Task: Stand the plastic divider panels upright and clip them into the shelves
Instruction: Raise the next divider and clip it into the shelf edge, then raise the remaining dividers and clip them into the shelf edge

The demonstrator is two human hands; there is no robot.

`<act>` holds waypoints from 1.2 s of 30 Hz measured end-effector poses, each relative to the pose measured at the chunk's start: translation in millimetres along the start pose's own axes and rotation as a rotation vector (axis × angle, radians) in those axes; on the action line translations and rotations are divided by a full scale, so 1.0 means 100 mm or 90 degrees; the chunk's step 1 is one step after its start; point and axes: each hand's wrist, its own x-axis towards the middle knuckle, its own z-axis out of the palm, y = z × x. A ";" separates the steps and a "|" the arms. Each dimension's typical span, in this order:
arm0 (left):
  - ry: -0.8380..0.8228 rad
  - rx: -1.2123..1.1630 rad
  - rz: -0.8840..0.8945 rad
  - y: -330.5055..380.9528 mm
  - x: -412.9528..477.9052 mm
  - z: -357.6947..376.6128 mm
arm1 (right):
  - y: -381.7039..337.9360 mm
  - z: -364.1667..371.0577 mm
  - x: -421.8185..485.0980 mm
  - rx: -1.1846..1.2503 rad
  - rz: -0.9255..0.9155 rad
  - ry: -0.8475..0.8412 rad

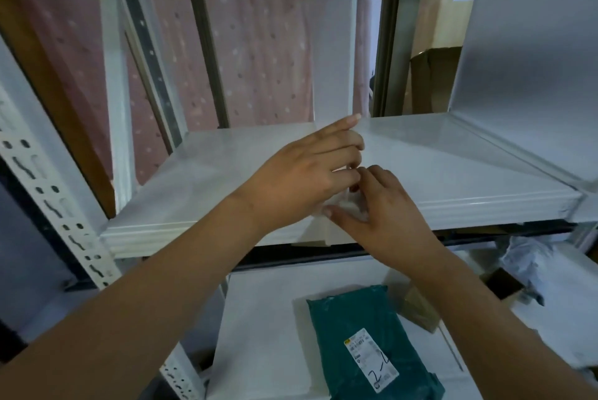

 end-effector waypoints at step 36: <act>0.096 -0.226 -0.160 2.17 2.73 1.10 | 1.72 -3.38 -1.85 -0.139 0.285 0.073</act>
